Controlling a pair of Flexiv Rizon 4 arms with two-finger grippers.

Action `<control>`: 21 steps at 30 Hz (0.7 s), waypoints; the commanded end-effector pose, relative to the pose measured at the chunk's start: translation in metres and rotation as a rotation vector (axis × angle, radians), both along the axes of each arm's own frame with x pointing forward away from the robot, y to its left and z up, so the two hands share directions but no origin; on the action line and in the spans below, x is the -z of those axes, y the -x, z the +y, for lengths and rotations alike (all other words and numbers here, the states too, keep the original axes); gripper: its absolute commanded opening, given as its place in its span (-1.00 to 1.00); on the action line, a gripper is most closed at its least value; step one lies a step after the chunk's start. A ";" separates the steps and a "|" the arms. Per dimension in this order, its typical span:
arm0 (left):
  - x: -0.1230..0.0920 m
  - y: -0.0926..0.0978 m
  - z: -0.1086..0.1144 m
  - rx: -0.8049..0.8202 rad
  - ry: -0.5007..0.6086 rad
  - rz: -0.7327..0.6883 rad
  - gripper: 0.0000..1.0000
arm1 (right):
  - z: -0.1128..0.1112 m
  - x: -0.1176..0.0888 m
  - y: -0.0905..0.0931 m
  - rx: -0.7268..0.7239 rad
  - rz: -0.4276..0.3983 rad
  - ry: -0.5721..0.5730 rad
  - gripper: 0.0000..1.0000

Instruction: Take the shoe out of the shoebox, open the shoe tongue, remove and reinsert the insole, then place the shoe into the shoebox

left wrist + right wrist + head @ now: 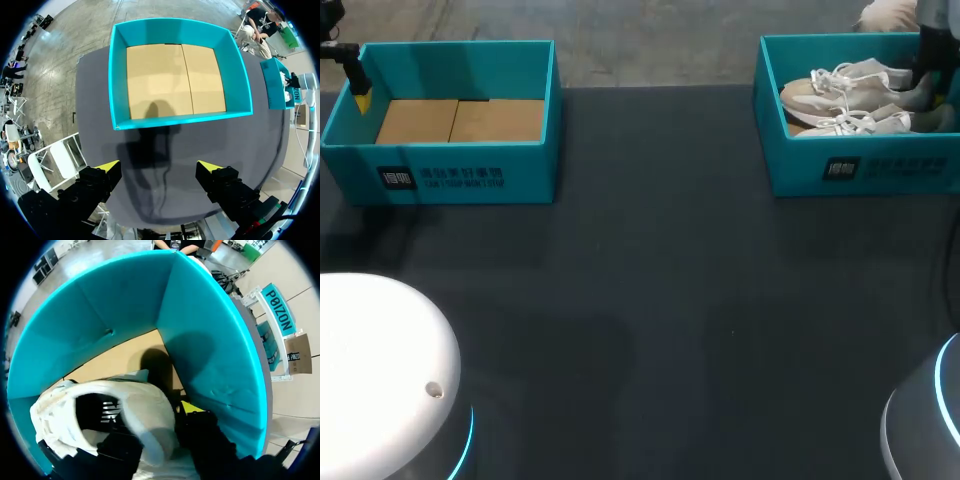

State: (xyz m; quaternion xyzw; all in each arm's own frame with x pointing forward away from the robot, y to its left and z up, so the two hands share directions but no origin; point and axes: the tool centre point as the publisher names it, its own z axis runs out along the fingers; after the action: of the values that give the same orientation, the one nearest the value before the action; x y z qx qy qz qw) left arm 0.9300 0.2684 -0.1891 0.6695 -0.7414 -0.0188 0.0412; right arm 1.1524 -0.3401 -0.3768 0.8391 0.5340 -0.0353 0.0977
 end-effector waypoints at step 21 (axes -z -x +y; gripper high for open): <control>-0.001 0.001 0.000 0.000 -0.003 0.001 1.00 | 0.004 -0.025 0.004 -0.040 -0.035 -0.006 0.89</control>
State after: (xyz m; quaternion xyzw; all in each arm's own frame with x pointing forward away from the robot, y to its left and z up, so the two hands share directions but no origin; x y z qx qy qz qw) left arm 0.9300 0.2684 -0.1891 0.6695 -0.7414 -0.0188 0.0412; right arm 1.1569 -0.3366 -0.3590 0.8292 0.5490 -0.0210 0.1024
